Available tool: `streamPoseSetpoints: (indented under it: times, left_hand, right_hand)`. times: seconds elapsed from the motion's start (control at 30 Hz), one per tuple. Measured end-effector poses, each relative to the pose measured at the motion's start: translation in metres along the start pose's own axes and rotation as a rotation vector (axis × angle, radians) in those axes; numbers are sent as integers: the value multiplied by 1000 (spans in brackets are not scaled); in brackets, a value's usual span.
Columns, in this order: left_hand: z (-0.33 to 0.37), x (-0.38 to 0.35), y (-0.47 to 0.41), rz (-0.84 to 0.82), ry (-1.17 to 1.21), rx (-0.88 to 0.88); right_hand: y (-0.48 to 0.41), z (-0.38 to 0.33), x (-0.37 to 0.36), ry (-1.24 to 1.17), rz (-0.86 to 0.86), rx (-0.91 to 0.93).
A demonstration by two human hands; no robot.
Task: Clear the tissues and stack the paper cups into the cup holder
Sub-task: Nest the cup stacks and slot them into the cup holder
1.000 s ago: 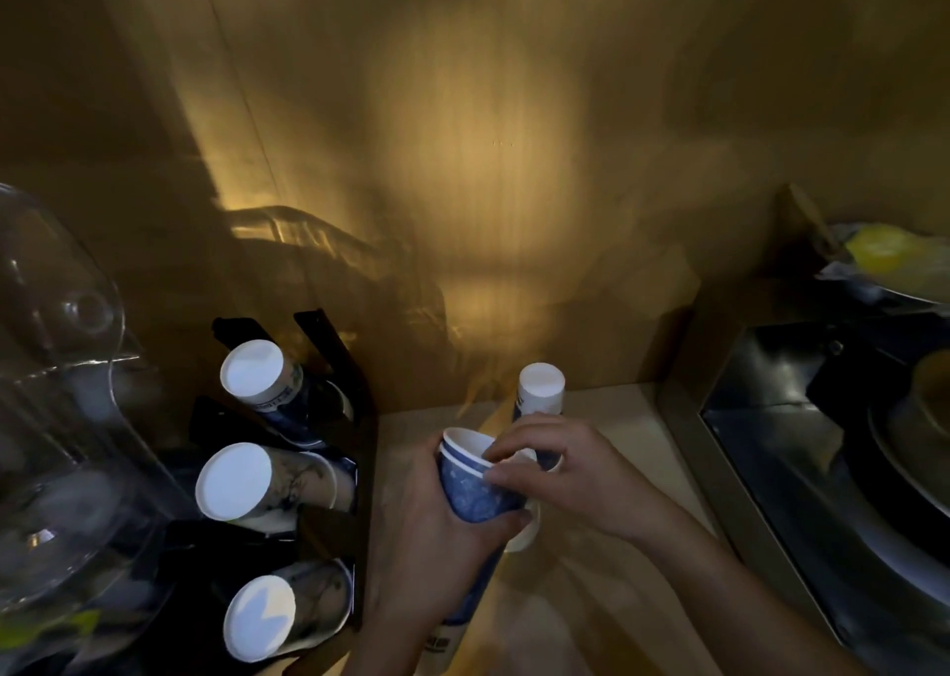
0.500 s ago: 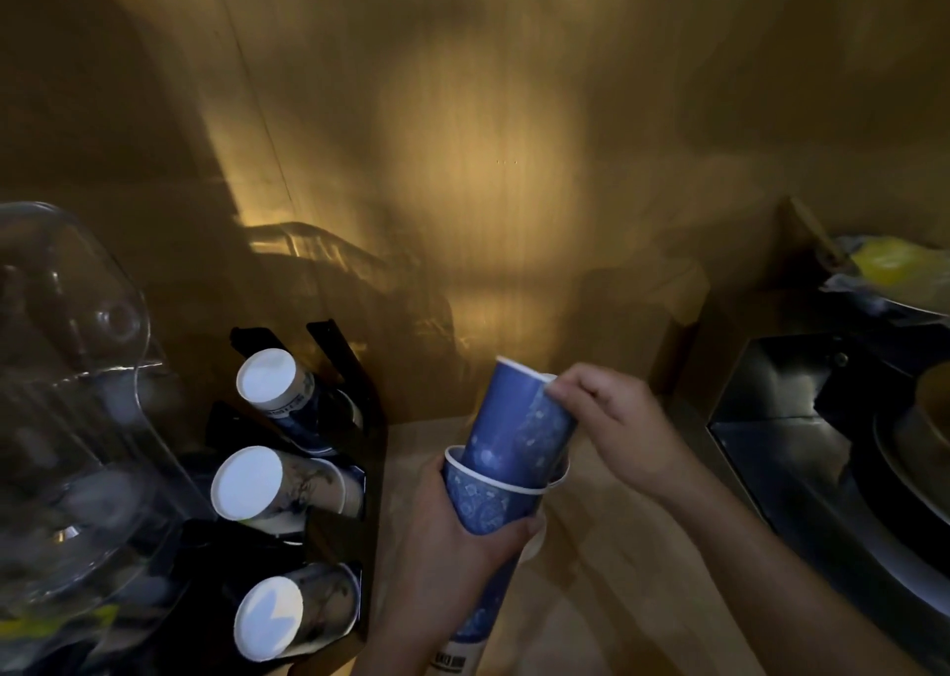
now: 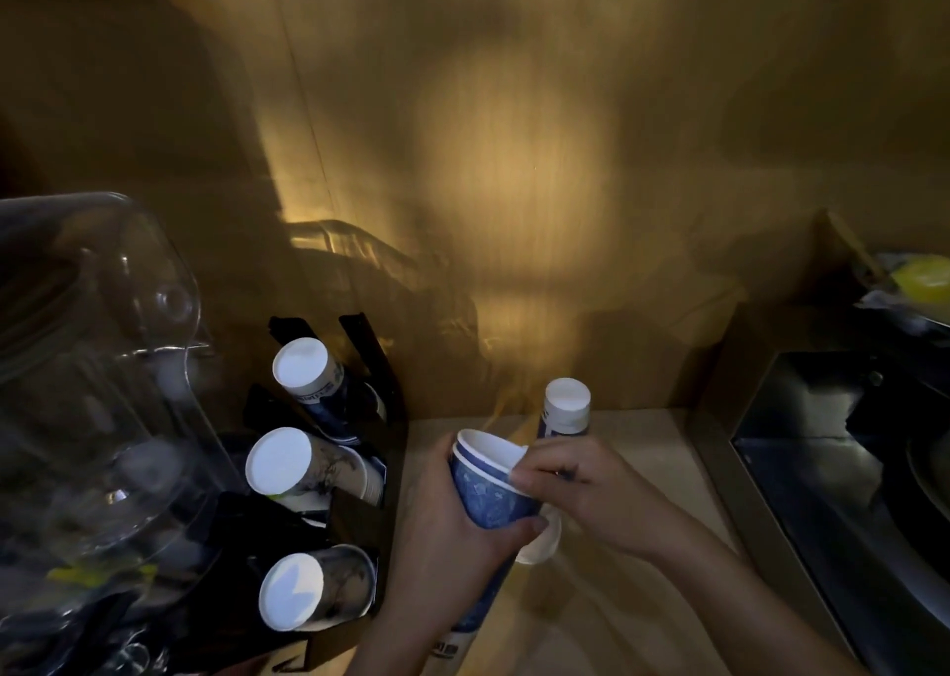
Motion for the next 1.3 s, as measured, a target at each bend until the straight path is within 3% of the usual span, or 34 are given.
streamPoseSetpoints:
  times: [0.2,0.3,0.37,0.47,0.53,0.67,0.77,1.0,1.3]
  left_hand:
    - [-13,1,-2,-62,28,119]
    - [-23,-21,0,-354,439,335]
    - [-24,-26,4,-487,669,326]
    - [-46,-27,5,-442,824,441]
    - [-58,-21,9,-392,897,417]
    - [-43,1,3,-321,645,173]
    - [-35,19,3,-169,354,128]
    - [-18,71,1,121,337,-3]
    - [1,163,-33,301,154,-142]
  right_hand:
    - [-11,7,8,-7,121,2]
    - [-17,24,21,-78,325,-38]
    - [-18,38,29,-133,457,-101]
    - [-17,55,35,-292,585,-239]
    - [-15,61,36,-420,632,-297]
    - [-14,66,25,-576,645,-375]
    - [-21,67,10,-556,595,-422]
    - [-53,51,-17,-457,440,-406]
    - [-135,-30,-51,-343,254,-145]
Point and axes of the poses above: each hand's wrist, its own y-axis away from the middle knuckle, its own x-axis out of the back of the hand, z = x × y, the point moved 10 cm from there along -y, towards the middle knuckle, and after that the axes turned 14 degrees about -y, right-handed, at the moved point
